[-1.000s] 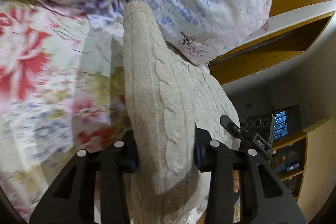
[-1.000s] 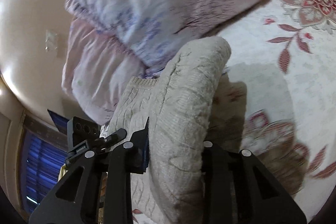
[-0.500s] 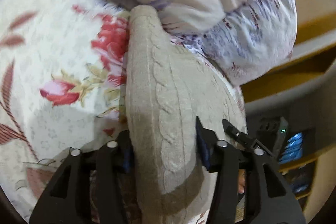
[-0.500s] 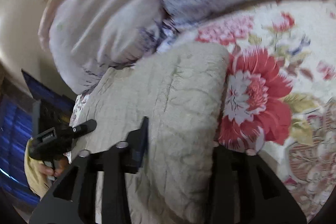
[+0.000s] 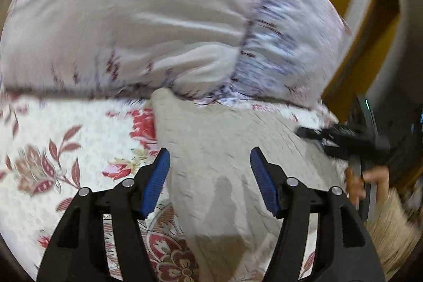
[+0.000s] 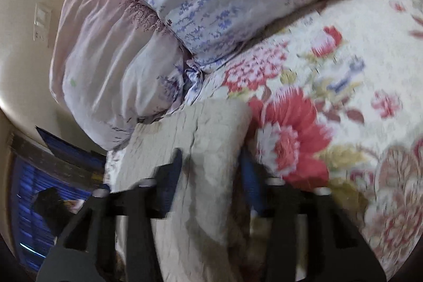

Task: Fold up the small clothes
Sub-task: 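Release the folded sweater with the right tool and pull both tools back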

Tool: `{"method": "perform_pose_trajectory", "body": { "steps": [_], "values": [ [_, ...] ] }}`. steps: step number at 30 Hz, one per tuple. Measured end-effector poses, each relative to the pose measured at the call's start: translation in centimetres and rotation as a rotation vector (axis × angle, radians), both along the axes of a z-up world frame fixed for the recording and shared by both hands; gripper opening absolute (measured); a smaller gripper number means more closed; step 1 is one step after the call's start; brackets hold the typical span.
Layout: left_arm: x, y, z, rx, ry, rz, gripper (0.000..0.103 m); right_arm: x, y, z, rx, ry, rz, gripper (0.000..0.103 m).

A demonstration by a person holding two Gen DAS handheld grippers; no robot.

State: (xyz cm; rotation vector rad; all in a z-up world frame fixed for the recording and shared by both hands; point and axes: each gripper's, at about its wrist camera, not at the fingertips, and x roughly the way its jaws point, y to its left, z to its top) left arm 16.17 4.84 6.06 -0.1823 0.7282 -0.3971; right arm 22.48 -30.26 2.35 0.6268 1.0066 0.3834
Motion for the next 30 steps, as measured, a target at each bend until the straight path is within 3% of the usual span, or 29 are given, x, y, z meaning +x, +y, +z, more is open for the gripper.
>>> {"method": "perform_pose_trajectory", "body": {
  "steps": [1,4,8,10,13,15,17,20,24,27,30],
  "values": [
    [-0.1,-0.7,0.1,0.026,-0.005,-0.013,0.063,0.0,0.4,0.6,-0.044,-0.044,0.006,0.01],
    [-0.2,-1.8,-0.3,0.09,0.004,-0.026,0.063,-0.1,1.7,2.3,-0.203,-0.162,-0.001,0.009],
    [0.5,-2.4,-1.4,0.167,0.041,-0.004,0.063,1.4,2.0,0.2,-0.351,-0.051,-0.022,0.009],
    [0.5,-2.4,-1.8,0.178,0.055,-0.003,0.067,1.8,1.7,-0.9,-0.355,0.0,-0.025,0.009],
    [0.7,-2.4,-2.2,0.209,0.068,0.013,0.074,2.0,2.3,-0.6,-0.405,0.003,-0.005,0.011],
    [0.7,-2.3,-2.1,0.217,0.069,0.024,0.075,1.4,2.3,0.5,-0.411,-0.022,-0.015,0.021],
    [0.3,-1.9,-1.8,0.206,0.067,0.031,0.075,0.1,2.2,1.6,-0.4,-0.06,-0.029,0.04],
    [-0.6,-1.5,-1.3,0.208,0.055,0.029,0.076,-2.8,2.6,3.6,-0.351,-0.142,0.026,0.04],
    [-1.5,-1.4,-1.2,0.23,0.043,0.028,0.079,-5.5,4.3,4.5,-0.364,-0.2,0.129,0.04],
    [-1.6,-1.4,-1.5,0.242,0.048,0.033,0.08,-6.6,6.3,4.0,-0.437,-0.214,0.219,0.04],
    [-1.3,-1.7,-2.0,0.252,0.07,0.035,0.081,-6.4,7.9,2.0,-0.562,-0.161,0.258,0.04]
  ]
}}
